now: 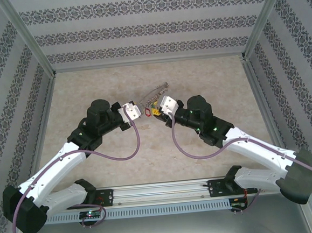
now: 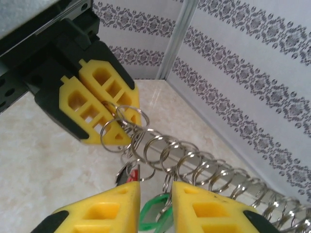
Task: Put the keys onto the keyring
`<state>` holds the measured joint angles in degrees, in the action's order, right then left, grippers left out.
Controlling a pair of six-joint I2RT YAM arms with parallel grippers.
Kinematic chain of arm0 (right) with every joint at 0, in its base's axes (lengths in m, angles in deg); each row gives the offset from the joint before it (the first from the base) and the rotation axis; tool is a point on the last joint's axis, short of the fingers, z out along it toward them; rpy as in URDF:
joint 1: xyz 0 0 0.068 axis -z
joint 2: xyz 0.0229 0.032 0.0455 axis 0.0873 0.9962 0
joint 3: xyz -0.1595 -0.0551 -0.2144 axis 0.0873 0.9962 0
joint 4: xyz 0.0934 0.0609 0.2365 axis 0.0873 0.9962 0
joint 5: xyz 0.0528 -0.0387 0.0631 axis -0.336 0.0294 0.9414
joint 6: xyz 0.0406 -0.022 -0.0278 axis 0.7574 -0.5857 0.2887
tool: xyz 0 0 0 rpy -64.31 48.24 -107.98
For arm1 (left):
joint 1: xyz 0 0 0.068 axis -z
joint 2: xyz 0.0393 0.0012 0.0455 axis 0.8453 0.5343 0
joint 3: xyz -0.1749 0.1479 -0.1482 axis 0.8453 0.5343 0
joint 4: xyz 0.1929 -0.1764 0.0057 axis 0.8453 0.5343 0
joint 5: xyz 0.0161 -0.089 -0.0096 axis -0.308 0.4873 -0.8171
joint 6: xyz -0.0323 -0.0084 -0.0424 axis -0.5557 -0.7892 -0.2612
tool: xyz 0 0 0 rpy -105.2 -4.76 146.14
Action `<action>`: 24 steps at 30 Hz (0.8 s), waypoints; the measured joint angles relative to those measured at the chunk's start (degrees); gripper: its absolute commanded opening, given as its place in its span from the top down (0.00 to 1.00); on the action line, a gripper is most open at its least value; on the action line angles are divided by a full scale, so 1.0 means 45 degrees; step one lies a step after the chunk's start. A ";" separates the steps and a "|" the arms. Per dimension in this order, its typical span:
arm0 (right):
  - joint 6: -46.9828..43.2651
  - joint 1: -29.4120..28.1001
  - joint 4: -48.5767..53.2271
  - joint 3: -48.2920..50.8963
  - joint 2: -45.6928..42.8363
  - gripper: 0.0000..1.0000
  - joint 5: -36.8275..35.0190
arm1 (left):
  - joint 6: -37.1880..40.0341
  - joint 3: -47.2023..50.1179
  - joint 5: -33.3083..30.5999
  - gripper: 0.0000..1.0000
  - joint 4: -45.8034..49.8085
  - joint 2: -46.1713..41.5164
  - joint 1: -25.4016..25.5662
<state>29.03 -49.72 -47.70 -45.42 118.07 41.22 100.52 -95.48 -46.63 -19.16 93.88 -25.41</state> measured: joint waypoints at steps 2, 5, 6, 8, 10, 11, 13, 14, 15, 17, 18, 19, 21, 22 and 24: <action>-0.0146 -0.0044 -0.0345 0.0000 0.0117 0.78 -0.0437 | -0.0160 0.0078 -0.0005 1.00 -0.0044 0.0000 0.0000; -0.0233 -0.0039 -0.0651 0.0000 0.0170 0.79 -0.1054 | -0.0296 0.0141 -0.0005 1.00 -0.0049 0.0000 0.0000; -0.0238 -0.0039 -0.0733 0.0000 0.0185 0.79 -0.1205 | -0.0335 0.0146 -0.0005 1.00 -0.0049 0.0000 0.0000; -0.0238 -0.0044 -0.0971 0.0000 0.0228 0.79 -0.1559 | -0.0452 0.0146 -0.0005 1.00 -0.0049 -0.0024 0.0000; -0.0238 -0.0044 -0.1107 0.0000 0.0301 0.80 -0.1773 | -0.0520 0.0151 -0.0005 1.00 -0.0058 -0.0073 0.0000; -0.0238 -0.0044 -0.1127 0.0000 0.0345 0.81 -0.1841 | -0.0559 0.0151 -0.0005 1.00 -0.0063 -0.0097 0.0000; -0.0238 -0.0058 -0.1132 0.0000 0.0393 0.82 -0.1919 | -0.0670 0.0151 -0.0049 1.00 -0.0063 -0.0131 0.0000; -0.0238 -0.0102 -0.1137 0.0000 0.0408 0.84 -0.1962 | -0.0753 0.0151 -0.0058 1.00 -0.0068 -0.0131 0.0000; -0.0243 -0.0126 -0.1151 0.0005 0.0423 0.85 -0.1996 | -0.0811 0.0151 -0.0097 1.00 -0.0097 -0.0131 0.0000; -0.0253 -0.0199 -0.1205 0.0010 0.0442 0.86 -0.2045 | -0.0933 0.0151 -0.0185 1.00 -0.0151 -0.0131 0.0000; -0.0272 -0.0214 -0.1239 0.0019 0.0447 0.87 -0.2064 | -0.0976 0.0151 -0.0204 1.00 -0.0170 -0.0131 0.0000; -0.0287 -0.0267 -0.1292 0.0034 0.0447 0.88 -0.2079 | -0.1035 0.0151 -0.0243 1.00 -0.0219 -0.0131 0.0000; -0.0335 -0.0296 -0.1341 0.0058 0.0447 0.88 -0.2079 | -0.1146 0.0151 -0.0287 1.00 -0.0311 -0.0131 0.0000; -0.0359 -0.0296 -0.1355 0.0068 0.0447 0.88 -0.2079 | -0.1190 0.0151 -0.0291 1.00 -0.0359 -0.0131 0.0000; -0.0432 -0.0321 -0.1394 0.0068 0.0461 0.88 -0.2084 | -0.1268 0.0151 -0.0296 1.00 -0.0427 -0.0131 0.0000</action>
<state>27.08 -51.16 -53.97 -45.11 120.14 31.84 94.82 -94.80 -47.96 -21.09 93.29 -25.41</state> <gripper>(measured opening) 0.123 0.095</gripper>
